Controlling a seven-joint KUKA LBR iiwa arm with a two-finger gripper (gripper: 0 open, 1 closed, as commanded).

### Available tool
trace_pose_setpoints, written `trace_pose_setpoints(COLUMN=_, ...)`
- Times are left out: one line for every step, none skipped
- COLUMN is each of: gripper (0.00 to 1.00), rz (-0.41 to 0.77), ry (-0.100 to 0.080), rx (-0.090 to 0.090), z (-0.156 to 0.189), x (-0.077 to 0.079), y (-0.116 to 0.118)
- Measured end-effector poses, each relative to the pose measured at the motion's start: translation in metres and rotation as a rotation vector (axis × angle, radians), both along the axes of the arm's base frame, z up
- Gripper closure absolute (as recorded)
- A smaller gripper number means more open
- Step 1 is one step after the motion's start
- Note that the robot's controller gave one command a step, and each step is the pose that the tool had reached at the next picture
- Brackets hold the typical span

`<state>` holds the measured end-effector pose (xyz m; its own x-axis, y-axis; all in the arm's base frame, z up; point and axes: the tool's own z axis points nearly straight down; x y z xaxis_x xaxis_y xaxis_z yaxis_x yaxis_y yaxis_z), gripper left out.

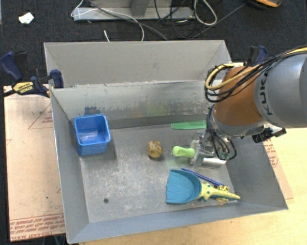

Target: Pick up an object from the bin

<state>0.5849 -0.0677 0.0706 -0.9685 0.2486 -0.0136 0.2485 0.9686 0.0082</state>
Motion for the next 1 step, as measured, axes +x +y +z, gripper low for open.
trace_pose_setpoints(gripper=1.0, rz=0.0, ry=0.0, rx=0.0, z=0.0001, x=0.0001, y=0.0)
